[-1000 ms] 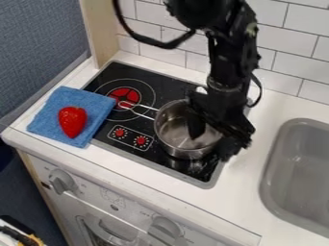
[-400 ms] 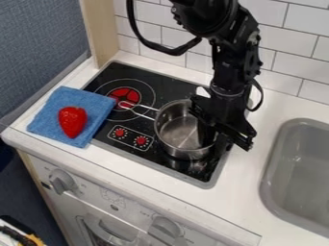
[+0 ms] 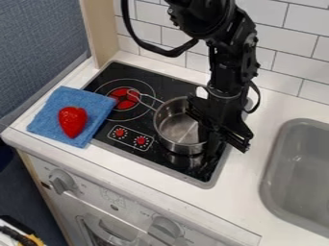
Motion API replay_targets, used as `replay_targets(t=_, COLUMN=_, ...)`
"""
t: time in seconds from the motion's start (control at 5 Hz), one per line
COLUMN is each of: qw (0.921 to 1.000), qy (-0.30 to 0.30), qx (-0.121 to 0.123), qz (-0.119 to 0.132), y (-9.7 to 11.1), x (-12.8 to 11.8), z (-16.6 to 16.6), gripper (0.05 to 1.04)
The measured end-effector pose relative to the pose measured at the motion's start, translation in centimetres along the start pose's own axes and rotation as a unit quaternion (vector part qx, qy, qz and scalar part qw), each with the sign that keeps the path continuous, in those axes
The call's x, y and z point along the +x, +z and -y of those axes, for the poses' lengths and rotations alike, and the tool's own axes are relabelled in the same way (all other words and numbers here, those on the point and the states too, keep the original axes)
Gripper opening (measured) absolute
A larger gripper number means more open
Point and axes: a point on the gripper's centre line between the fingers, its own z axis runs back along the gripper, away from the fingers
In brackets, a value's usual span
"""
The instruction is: Move the silver pot to the upper side of the blue cloth
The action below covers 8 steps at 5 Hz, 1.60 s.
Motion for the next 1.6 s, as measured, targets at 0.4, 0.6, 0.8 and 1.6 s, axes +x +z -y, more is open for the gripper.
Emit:
replay_targets(t=0.4, qw=0.9941, qy=0.104, qx=0.032, qz=0.006, y=3.9, x=-2.2, z=-2.6, gripper=0.083)
replay_targets(t=0.6, qw=0.9898, qy=0.136, qx=0.039, qz=0.014, y=5.9, x=-1.4, z=-6.0, gripper=0.083)
replay_targets(t=0.8, qw=0.9884, qy=0.145, qx=0.044, qz=0.003, y=4.9, x=0.1, z=-9.5, gripper=0.083)
replay_targets(t=1.6, qw=0.9873, qy=0.155, qx=0.033, qz=-0.015, y=0.6, x=2.8, z=-17.4, gripper=0.102)
